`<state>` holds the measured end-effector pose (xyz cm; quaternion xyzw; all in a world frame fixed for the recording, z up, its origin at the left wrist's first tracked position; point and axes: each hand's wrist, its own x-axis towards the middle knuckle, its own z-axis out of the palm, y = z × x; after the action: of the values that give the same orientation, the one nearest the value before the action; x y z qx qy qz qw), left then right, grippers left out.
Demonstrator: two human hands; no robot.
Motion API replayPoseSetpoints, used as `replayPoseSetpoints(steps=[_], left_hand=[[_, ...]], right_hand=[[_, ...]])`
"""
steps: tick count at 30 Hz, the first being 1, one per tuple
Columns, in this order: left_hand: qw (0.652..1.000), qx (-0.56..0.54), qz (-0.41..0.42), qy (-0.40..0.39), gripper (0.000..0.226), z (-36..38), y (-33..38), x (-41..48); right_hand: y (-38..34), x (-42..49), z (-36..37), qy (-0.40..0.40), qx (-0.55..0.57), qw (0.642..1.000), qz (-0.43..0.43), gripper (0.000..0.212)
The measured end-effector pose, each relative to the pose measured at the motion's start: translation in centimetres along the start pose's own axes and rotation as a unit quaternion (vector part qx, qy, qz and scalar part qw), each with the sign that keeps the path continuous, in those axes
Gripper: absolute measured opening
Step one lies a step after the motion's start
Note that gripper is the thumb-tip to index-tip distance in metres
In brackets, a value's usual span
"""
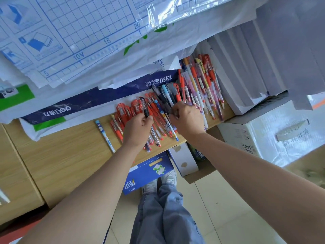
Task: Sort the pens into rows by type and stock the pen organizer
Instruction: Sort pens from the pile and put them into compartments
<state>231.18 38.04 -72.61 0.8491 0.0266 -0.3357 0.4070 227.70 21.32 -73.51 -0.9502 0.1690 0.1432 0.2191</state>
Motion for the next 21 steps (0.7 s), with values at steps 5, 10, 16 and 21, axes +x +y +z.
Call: replayPoseSetpoints(steps=[5,10,16,21], left_hand=[[1.0,0.014,0.001,0.0,0.04,-0.1,-0.2,-0.1],[1.0,0.029,0.008,0.002,0.04,-0.2,-0.2,0.0],[1.0,-0.017,0.007,0.003,0.035,-0.1,0.1,0.1],[0.992,-0.118,-0.026,-0.025,0.03,0.7,1.4,0.1]], right_hand=[[0.2,0.1,-0.5,-0.027,-0.048,0.998,0.001,0.019],[-1.0,0.3,0.3,-0.049,-0.084,0.995,0.013,0.02],[-0.5,-0.3,0.0,-0.041,0.159,0.986,-0.028,0.014],[-0.6,-1.3,-0.3,-0.145,0.18,0.967,-0.105,0.006]])
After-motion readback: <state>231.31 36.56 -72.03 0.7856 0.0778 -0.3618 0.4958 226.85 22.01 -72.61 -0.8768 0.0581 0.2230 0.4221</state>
